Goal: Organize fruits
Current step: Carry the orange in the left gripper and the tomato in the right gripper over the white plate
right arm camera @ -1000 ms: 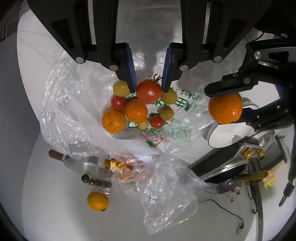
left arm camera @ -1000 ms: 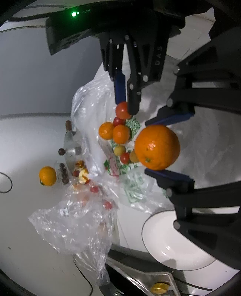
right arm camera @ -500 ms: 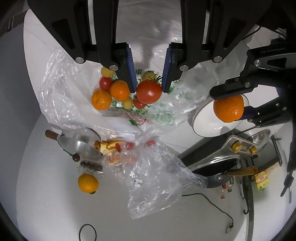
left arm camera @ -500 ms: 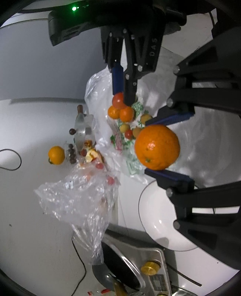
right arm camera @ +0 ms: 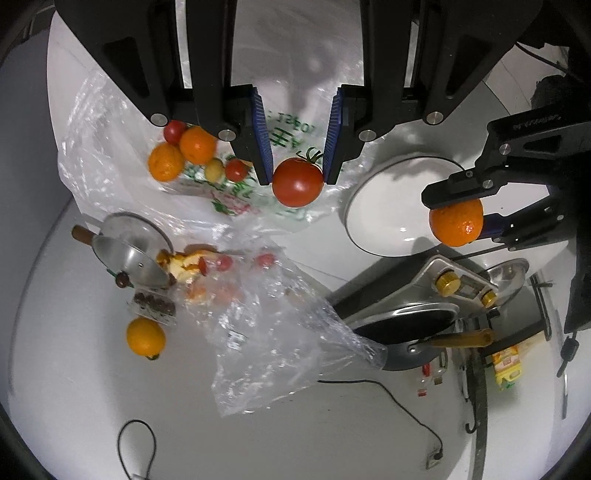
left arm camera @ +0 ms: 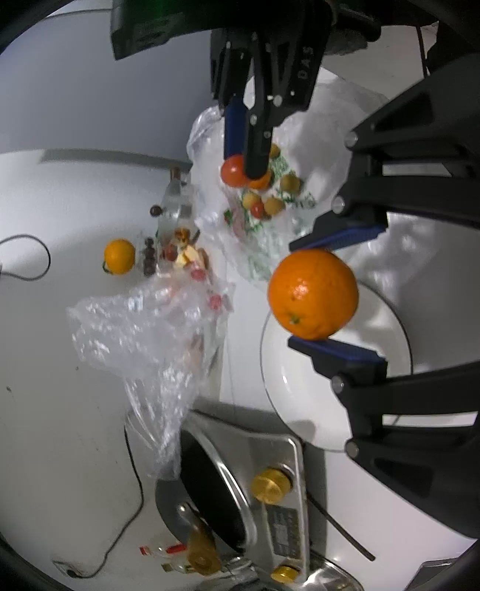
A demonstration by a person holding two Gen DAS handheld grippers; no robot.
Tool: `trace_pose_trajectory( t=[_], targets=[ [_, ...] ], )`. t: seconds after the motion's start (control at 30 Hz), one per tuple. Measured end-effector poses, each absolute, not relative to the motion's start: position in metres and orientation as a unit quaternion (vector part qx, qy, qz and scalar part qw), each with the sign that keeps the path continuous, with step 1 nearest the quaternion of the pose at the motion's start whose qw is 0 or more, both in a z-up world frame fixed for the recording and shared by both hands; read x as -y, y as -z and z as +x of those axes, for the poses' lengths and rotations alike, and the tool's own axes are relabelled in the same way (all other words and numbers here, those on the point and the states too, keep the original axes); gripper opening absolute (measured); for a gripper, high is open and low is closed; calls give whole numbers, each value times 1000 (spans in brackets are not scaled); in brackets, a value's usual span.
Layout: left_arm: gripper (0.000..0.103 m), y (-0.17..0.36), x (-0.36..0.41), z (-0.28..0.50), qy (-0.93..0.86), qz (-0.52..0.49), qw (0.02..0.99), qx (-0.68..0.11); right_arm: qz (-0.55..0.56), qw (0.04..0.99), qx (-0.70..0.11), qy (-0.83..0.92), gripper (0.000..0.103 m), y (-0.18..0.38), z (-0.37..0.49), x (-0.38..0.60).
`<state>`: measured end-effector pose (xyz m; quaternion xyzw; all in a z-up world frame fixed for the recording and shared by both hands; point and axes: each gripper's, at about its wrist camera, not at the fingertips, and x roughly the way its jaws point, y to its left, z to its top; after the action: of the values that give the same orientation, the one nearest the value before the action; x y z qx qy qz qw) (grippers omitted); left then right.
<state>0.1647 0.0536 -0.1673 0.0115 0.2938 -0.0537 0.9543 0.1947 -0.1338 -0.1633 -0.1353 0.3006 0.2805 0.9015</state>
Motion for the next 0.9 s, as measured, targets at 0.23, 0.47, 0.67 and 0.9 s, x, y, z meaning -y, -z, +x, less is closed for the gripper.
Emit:
trace_pose_trajectory(
  t=[0.23, 0.47, 0.67, 0.9],
  targets=[
    [45, 179, -83, 165, 29, -3, 952, -304, -151, 893, -305, -294, 30, 165, 196, 107],
    [45, 196, -100, 170, 13, -6, 947, -320, -161, 886, -309, -306, 30, 169, 197, 87],
    [45, 217, -107, 180, 1, 0, 936, -353, -167, 880, -314, -315, 30, 175, 198, 74],
    [45, 233, -107, 188, 1, 0, 927, -375, -171, 875, -321, -320, 30, 182, 199, 66]
  ],
)
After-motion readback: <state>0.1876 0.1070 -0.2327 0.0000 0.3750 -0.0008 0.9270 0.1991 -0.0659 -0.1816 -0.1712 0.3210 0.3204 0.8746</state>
